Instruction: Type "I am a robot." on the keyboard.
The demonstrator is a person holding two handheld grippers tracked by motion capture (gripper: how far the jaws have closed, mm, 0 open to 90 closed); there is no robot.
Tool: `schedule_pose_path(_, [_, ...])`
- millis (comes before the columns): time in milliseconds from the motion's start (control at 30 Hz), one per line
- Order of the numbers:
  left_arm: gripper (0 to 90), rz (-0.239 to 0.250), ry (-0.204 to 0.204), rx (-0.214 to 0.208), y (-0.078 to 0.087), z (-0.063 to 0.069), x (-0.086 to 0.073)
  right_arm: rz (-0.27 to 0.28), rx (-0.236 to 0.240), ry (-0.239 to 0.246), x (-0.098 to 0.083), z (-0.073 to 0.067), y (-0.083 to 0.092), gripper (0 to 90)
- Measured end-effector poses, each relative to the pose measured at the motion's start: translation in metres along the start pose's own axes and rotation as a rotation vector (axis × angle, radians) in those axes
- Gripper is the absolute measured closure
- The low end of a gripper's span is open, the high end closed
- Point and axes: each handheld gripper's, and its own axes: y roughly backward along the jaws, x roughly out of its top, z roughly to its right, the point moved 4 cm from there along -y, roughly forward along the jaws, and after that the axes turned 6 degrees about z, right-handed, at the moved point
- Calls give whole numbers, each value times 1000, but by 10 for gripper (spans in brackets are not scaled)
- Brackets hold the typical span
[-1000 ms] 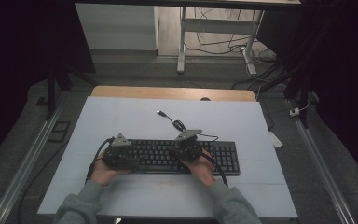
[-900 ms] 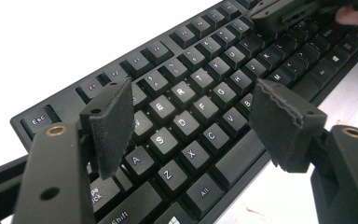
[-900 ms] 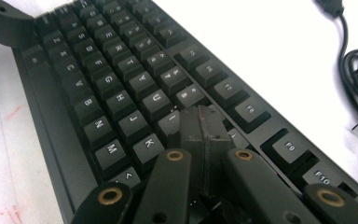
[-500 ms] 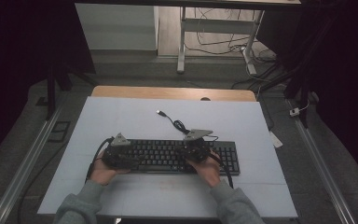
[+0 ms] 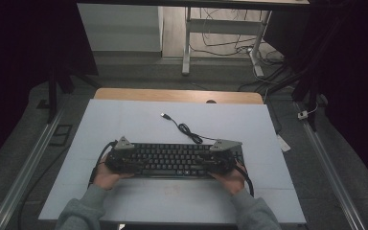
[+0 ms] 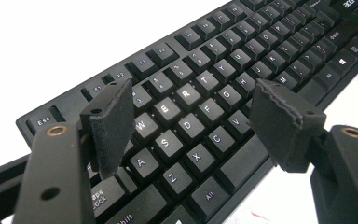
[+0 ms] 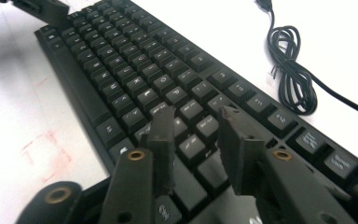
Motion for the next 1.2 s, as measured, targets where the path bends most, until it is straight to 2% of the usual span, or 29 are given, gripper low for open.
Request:
schedule_pose_path(267, [306,6,6,10,1,-2,0,16,11,15,-8,-3,12,592])
schedule_pose_path(767, [310,28,10,23,3,-5,1,18,6,24,-7,-3,10,578])
schedule_pose_path(1000, [326,41,20,14,0,-5,5,13,6,28,-7,-3,8,577])
schedule_pose_path(1200, [367,63,-10,21,3,-1,13,12,5,29,-8,-3,6,575])
